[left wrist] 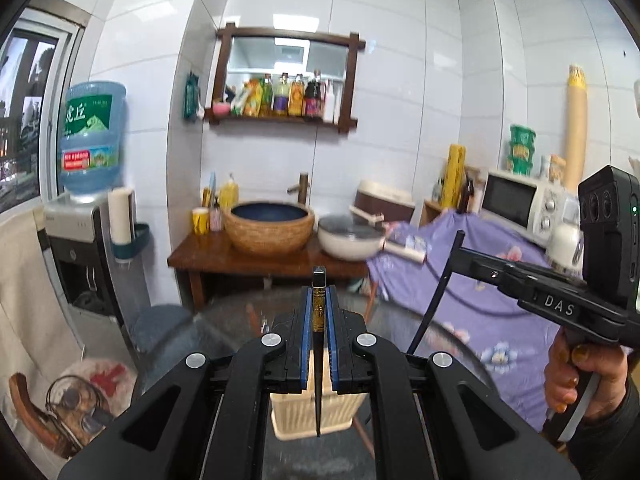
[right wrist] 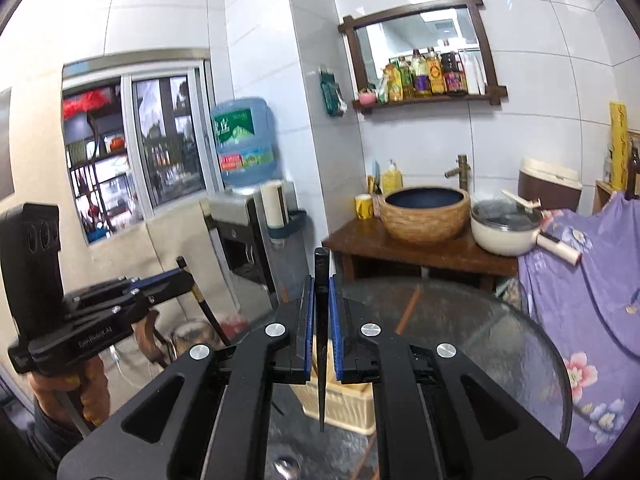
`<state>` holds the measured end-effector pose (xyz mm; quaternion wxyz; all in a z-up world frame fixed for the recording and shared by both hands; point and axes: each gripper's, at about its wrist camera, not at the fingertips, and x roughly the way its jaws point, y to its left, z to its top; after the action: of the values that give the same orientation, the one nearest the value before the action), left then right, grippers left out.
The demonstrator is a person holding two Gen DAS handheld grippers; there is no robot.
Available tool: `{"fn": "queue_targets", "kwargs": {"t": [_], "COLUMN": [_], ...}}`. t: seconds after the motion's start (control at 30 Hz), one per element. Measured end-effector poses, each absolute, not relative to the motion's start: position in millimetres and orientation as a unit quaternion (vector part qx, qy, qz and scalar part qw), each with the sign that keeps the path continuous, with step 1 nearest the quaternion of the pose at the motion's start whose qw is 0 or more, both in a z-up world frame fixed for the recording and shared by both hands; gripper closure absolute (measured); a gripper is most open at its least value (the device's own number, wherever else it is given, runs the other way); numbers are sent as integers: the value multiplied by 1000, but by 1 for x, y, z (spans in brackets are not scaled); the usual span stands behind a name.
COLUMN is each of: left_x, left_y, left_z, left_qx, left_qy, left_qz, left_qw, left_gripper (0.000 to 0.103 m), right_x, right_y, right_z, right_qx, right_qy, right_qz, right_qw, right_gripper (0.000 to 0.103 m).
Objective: Organize utensils
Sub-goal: 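Lower both black chopsticks into the cream holder and open both tools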
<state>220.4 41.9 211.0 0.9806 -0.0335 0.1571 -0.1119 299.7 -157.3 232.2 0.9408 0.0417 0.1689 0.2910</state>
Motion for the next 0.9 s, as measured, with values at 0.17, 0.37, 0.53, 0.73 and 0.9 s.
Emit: {"fn": "queue_targets", "kwargs": {"t": [0.17, 0.37, 0.53, 0.73, 0.9], "left_x": [243, 276, 292, 302, 309], "left_y": [41, 41, 42, 44, 45], "left_z": [231, 202, 160, 121, 103], "left_qx": [-41, -53, -55, -55, -56], "left_qy": [138, 160, 197, 231, 250], "left_qz": [-92, -64, -57, -49, -46], "left_qw": [985, 984, 977, 970, 965], "left_gripper": [96, 96, 96, 96, 96], "right_x": [325, 353, 370, 380, 386], "right_y": [-149, -137, -135, -135, -138], "right_z": [257, 225, 175, 137, 120], "right_qx": [46, 40, 48, 55, 57], "right_qy": [147, 156, 196, 225, 241], "right_qz": [275, 249, 239, 230, 222], "right_qw": [949, 955, 950, 945, 943], "right_gripper": [95, 95, 95, 95, 95]}}
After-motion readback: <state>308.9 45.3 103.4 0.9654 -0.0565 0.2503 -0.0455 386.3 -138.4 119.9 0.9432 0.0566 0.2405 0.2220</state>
